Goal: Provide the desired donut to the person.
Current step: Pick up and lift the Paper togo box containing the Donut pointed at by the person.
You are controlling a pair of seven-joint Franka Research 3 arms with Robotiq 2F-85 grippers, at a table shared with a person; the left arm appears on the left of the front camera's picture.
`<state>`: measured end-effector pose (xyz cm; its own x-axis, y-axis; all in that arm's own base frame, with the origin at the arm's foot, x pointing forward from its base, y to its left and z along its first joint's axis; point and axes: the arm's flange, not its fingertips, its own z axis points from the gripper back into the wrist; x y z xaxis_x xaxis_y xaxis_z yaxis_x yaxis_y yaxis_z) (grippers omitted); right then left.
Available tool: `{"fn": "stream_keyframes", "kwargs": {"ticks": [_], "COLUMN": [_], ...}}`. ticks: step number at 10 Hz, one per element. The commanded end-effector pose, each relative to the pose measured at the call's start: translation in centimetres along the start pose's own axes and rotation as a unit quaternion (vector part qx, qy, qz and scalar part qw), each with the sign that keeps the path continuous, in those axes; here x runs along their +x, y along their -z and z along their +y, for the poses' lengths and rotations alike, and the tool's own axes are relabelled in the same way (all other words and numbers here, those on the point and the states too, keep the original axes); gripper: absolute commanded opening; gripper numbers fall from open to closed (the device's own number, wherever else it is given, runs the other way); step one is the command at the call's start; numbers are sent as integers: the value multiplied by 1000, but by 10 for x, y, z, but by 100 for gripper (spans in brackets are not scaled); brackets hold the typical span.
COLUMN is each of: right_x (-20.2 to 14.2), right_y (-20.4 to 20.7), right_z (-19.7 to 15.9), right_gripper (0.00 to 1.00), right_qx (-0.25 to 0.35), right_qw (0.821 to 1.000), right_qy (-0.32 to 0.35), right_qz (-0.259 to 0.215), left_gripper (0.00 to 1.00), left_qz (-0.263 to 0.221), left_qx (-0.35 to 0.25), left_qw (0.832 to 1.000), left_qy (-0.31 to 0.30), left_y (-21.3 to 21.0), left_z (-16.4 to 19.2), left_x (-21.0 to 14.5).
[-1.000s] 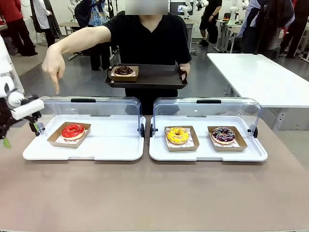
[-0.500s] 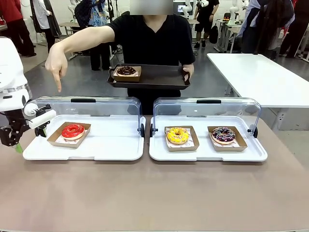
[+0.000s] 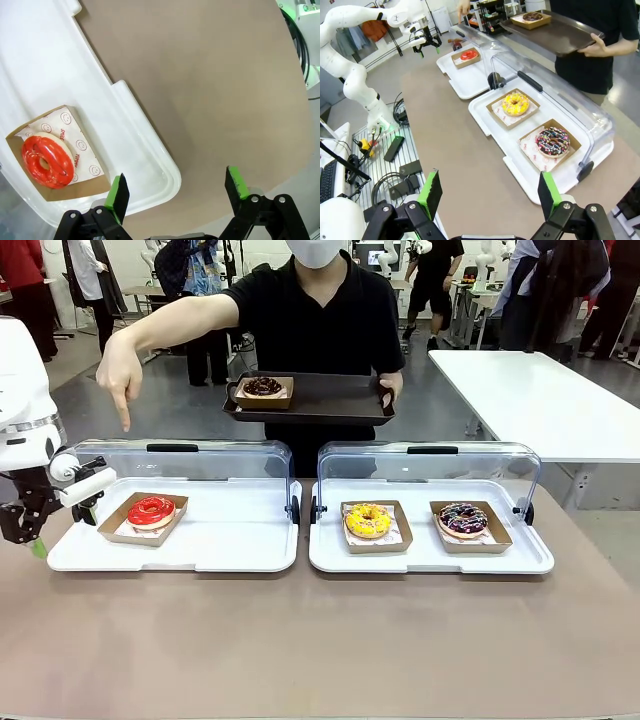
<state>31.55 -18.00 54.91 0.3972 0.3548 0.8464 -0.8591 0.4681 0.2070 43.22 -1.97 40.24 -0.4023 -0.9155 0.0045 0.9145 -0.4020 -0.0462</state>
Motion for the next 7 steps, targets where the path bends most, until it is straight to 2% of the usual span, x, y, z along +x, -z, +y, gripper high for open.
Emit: {"fn": "stream_keyframes", "kwargs": {"ticks": [1,3,7], "right_x": [0,0,0], "right_y": [0,0,0], "right_z": [-2,-2,-2], "right_gripper": [100,100,100], "right_qx": [4,4,4], "right_qw": [1000,1000,1000], "right_qy": [-4,-4,-4], "right_qz": [-12,-12,-12], "left_gripper": [100,100,100], "left_qz": [0,38,50], "left_qx": [1,19,34], "left_qw": [1000,999,998], "left_qy": [0,-13,-30], "left_y": [0,25,43], "left_z": [0,19,47], "left_x": [0,0,-12]}}
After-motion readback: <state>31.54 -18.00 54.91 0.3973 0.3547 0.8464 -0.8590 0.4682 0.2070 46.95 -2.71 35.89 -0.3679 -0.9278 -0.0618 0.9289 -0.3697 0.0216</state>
